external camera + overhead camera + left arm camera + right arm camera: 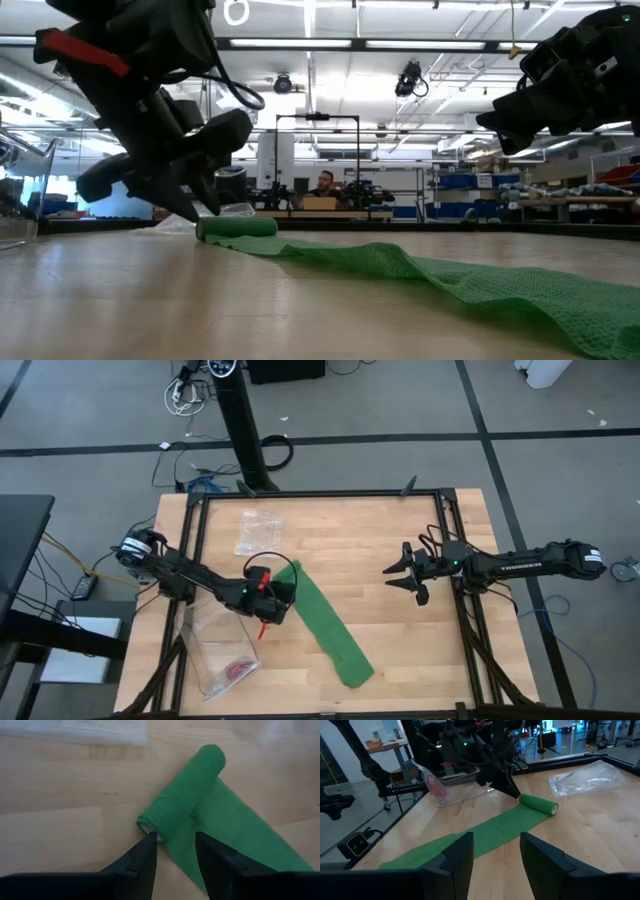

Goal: Roll bandage
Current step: Roll the green bandage

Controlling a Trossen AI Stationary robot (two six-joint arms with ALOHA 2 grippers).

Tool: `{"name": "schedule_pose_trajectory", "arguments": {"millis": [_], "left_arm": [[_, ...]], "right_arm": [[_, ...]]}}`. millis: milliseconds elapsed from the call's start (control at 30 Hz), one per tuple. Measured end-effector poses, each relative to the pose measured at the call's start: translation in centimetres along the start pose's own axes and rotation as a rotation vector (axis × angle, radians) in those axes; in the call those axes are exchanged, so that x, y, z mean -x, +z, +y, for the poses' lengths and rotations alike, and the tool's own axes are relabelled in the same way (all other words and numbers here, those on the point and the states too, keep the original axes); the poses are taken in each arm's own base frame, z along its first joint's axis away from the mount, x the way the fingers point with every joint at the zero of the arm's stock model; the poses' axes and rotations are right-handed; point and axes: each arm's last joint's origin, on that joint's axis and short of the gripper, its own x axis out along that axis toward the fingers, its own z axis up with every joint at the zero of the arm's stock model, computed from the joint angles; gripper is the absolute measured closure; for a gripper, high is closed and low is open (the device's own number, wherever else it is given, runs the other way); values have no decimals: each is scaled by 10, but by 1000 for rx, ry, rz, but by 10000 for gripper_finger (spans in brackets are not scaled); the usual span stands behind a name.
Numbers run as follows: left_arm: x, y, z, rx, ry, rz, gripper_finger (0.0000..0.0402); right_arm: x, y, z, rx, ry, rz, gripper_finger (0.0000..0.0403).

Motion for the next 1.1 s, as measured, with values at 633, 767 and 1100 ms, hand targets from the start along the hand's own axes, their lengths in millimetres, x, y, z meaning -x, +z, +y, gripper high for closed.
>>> {"name": "schedule_pose_trajectory", "arguments": {"millis": [633,767,1100], "left_arm": [[-26,2,16,55,-107,-92,259],[-29,7,15,5,-99,-106,259],[-37,15,11,-156,-94,-165,318]], "right_arm": [[0,0,0,0,1,4,236],[0,0,0,7,1,4,237],[0,0,0,17,1,4,238]]}}
